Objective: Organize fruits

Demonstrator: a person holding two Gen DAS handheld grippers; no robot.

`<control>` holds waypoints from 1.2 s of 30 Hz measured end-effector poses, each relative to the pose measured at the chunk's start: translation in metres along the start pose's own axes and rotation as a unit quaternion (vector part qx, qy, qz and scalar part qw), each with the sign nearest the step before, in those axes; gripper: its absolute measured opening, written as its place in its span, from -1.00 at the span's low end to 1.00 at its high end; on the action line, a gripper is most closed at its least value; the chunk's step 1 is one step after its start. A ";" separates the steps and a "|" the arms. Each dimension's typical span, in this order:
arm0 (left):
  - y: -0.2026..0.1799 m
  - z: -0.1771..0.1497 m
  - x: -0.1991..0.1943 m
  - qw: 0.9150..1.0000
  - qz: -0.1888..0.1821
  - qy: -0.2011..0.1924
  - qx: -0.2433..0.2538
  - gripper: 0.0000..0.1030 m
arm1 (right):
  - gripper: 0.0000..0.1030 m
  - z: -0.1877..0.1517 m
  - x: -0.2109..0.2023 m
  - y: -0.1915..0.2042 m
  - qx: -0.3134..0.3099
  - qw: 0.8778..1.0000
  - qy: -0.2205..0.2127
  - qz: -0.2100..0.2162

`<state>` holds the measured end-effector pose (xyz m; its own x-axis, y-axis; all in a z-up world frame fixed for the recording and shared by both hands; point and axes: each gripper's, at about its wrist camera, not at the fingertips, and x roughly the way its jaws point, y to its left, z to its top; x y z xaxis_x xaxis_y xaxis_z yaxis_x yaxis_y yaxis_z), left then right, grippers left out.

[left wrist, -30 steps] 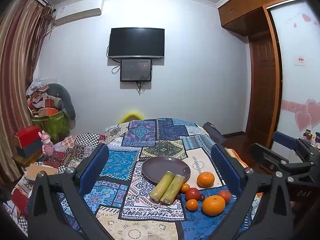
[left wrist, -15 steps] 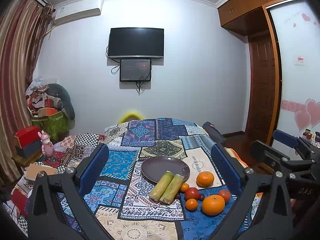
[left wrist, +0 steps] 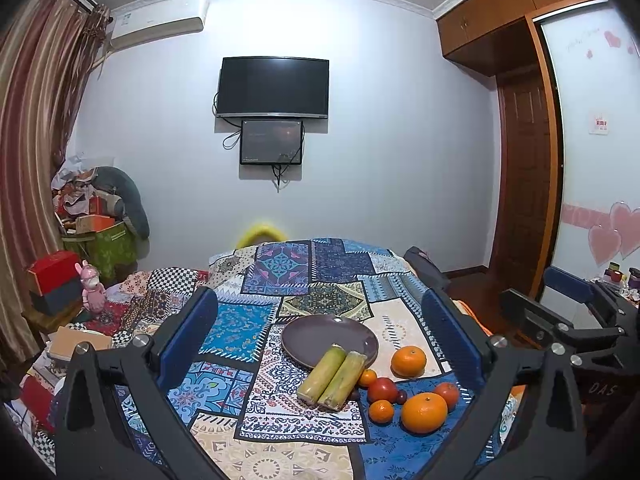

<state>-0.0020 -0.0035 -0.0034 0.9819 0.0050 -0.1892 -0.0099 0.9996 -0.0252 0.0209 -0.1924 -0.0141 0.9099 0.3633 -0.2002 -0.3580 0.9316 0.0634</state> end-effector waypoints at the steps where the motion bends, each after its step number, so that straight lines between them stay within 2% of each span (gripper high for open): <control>1: 0.000 0.000 0.000 1.000 0.000 0.000 0.000 1.00 | 1.00 0.000 0.000 0.001 -0.001 1.000 -0.001 0.000; 36: 0.003 0.000 0.001 1.000 -0.002 0.000 -0.002 1.00 | 1.00 -0.001 0.000 0.003 -0.003 1.000 -0.004 -0.006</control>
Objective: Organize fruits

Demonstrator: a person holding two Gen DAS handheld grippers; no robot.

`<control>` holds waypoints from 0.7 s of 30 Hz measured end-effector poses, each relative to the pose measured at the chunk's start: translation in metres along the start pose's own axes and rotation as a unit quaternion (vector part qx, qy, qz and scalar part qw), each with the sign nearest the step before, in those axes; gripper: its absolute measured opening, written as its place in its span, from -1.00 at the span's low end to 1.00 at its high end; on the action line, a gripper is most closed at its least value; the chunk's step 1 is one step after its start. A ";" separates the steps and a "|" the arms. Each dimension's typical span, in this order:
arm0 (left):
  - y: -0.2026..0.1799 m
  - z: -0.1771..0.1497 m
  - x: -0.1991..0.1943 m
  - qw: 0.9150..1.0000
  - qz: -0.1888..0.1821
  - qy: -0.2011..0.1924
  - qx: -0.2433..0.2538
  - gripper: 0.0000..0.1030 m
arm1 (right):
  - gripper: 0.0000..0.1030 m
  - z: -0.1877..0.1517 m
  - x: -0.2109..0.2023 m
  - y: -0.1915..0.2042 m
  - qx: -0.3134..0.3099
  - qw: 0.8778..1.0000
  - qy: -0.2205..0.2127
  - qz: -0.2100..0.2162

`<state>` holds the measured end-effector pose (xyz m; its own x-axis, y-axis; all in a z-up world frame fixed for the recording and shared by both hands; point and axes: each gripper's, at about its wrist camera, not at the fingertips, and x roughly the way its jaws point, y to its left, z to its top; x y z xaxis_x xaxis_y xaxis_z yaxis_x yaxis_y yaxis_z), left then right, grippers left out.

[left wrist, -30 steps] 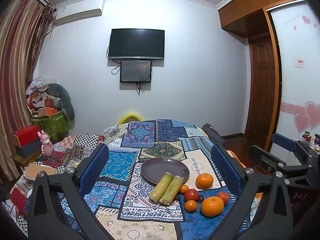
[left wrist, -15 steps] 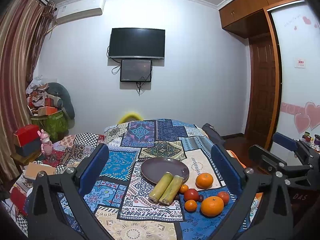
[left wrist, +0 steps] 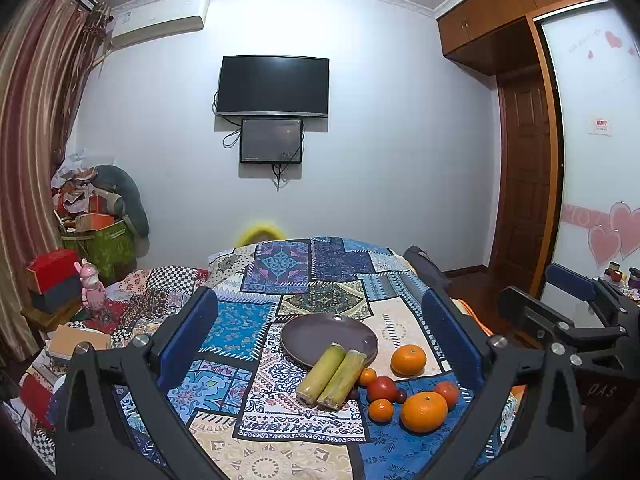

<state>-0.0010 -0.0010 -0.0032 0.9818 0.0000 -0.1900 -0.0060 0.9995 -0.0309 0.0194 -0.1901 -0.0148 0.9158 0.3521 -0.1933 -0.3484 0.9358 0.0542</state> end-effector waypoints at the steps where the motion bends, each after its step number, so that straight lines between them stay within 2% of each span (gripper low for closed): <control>1: 0.000 0.000 0.000 1.000 -0.002 0.000 -0.001 1.00 | 1.00 0.000 0.000 -0.001 0.004 1.000 0.001 0.002; 7: 0.001 -0.003 0.007 1.000 -0.007 0.017 -0.006 0.96 | 1.00 -0.002 0.007 -0.012 0.021 1.000 0.018 -0.002; 9: 0.002 -0.004 0.012 1.000 -0.011 0.026 -0.011 0.78 | 0.97 -0.004 0.009 -0.015 0.023 0.999 0.026 -0.002; 14: 0.000 -0.009 0.025 0.998 -0.024 0.057 -0.019 0.54 | 0.75 -0.010 0.014 -0.022 0.017 0.999 0.045 -0.006; 17: -0.005 -0.014 0.035 0.997 -0.029 0.075 -0.015 0.46 | 0.62 -0.013 0.017 -0.028 0.014 0.998 0.060 -0.004; 21: -0.017 -0.022 0.050 0.994 -0.044 0.103 -0.008 0.29 | 0.43 -0.020 0.026 -0.036 0.001 0.996 0.090 -0.007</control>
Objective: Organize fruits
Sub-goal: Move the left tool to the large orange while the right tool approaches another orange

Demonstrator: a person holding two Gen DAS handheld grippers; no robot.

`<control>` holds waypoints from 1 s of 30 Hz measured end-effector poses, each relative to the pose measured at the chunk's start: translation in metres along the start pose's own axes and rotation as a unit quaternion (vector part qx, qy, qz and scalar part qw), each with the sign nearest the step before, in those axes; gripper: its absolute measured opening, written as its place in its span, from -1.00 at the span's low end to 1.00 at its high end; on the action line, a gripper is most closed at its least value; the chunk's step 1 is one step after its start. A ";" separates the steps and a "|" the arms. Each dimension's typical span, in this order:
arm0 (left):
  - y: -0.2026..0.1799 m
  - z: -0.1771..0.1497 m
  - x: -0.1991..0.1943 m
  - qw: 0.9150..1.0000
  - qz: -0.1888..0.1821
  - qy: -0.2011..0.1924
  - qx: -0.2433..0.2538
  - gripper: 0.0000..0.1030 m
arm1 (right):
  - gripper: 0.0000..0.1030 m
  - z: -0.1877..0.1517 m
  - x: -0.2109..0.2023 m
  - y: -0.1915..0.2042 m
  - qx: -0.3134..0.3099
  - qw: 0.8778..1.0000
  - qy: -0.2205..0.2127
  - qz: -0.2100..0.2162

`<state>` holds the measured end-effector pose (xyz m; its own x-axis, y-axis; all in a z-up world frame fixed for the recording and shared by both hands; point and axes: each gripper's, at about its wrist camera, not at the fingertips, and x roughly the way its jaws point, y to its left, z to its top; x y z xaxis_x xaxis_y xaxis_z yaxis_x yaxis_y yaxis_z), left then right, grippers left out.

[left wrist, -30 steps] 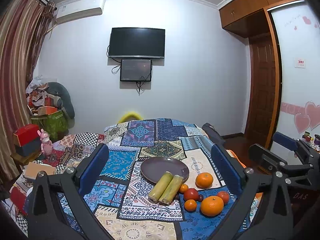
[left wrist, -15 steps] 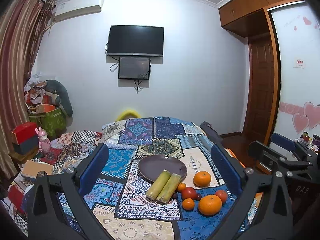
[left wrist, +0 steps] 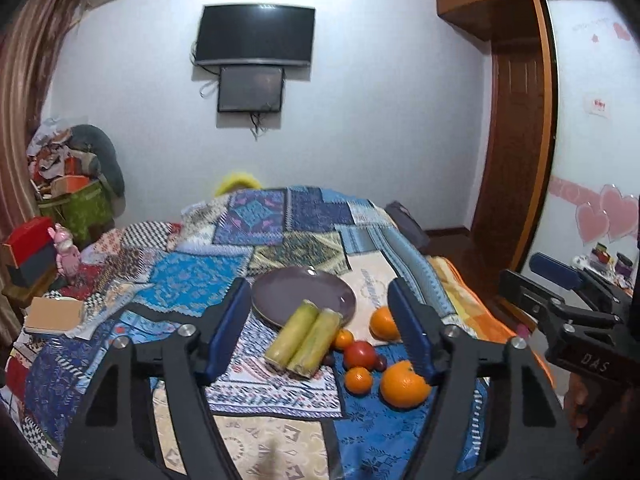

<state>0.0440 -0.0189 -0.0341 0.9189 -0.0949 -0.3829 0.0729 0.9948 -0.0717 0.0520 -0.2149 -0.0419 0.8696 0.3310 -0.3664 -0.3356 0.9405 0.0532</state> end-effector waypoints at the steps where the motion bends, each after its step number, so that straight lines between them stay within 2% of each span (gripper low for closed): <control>1: -0.003 -0.002 0.006 1.000 -0.006 0.011 0.001 0.27 | 0.38 -0.001 0.002 -0.002 -0.001 1.000 0.005 -0.001; 3: -0.008 -0.005 0.016 0.999 -0.021 0.033 0.001 0.18 | 0.28 -0.005 0.007 -0.009 -0.004 1.000 0.020 -0.005; 7: -0.022 -0.014 0.043 0.996 -0.035 0.084 0.007 0.12 | 0.08 -0.010 0.015 -0.023 0.004 0.999 0.045 -0.004; 12: -0.041 -0.030 0.073 0.988 -0.053 0.141 0.020 0.03 | -0.09 -0.019 0.023 -0.041 0.017 0.997 0.073 -0.002; 23: -0.078 -0.066 0.128 0.968 -0.081 0.232 0.044 0.03 | -0.10 -0.039 0.044 -0.069 0.046 0.991 0.128 0.015; 30: -0.091 -0.087 0.158 0.955 -0.093 0.278 0.046 0.04 | -0.09 -0.047 0.051 -0.083 0.069 0.987 0.144 0.027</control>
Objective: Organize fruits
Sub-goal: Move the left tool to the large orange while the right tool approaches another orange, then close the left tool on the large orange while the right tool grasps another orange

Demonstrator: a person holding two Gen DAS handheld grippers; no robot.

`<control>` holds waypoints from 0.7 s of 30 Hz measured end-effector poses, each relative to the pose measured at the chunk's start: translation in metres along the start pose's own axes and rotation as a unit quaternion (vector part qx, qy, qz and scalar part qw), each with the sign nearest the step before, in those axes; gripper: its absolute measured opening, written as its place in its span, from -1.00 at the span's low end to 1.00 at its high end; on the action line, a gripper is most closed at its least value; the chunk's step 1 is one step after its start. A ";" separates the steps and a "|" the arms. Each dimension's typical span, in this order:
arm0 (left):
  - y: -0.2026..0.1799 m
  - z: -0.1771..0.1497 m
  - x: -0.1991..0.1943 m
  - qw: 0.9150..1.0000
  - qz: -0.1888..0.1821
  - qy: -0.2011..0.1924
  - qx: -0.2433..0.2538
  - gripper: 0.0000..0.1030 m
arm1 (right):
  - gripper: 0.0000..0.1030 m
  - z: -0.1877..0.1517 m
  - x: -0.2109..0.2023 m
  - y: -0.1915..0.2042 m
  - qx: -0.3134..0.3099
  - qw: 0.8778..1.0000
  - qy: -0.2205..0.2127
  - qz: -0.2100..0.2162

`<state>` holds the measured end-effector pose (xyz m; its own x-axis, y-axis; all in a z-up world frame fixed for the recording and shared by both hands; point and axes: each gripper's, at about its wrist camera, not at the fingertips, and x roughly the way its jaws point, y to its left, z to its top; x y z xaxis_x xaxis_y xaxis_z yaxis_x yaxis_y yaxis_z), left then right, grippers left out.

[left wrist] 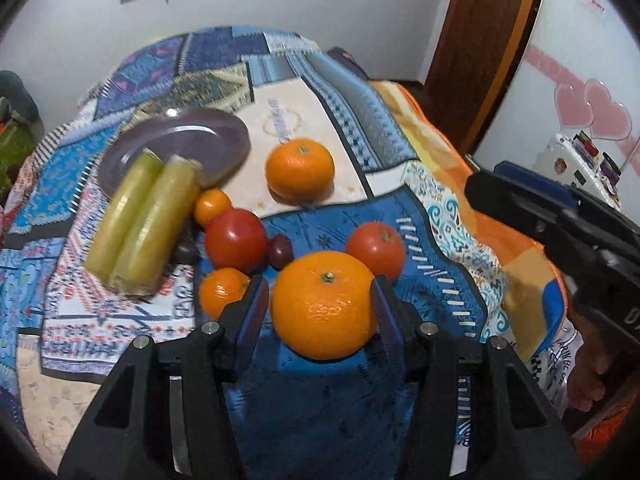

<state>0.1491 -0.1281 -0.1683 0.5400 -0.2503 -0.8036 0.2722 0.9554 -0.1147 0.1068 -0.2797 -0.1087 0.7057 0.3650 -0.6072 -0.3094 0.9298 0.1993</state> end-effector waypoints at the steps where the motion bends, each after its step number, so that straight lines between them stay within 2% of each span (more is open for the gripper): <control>1: 0.000 0.000 0.003 1.000 -0.005 0.000 -0.002 0.04 | -0.09 -0.001 0.000 -0.002 0.002 1.000 0.002 0.001; 7: -0.004 0.001 0.018 1.000 0.003 0.014 0.001 0.26 | -0.09 -0.001 0.009 -0.008 0.014 1.000 0.016 0.011; 11: 0.000 0.001 0.029 0.999 -0.006 0.030 -0.012 0.35 | -0.09 -0.003 0.013 -0.009 0.014 1.000 0.023 0.011; 21: 0.004 0.004 0.033 0.999 -0.014 0.039 -0.026 0.33 | -0.09 -0.001 0.014 -0.009 0.014 0.999 0.027 0.014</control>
<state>0.1714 -0.1336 -0.1930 0.4682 -0.2664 -0.8425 0.2441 0.9554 -0.1664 0.1193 -0.2831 -0.1199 0.6615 0.3878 -0.6419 -0.3094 0.9208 0.2375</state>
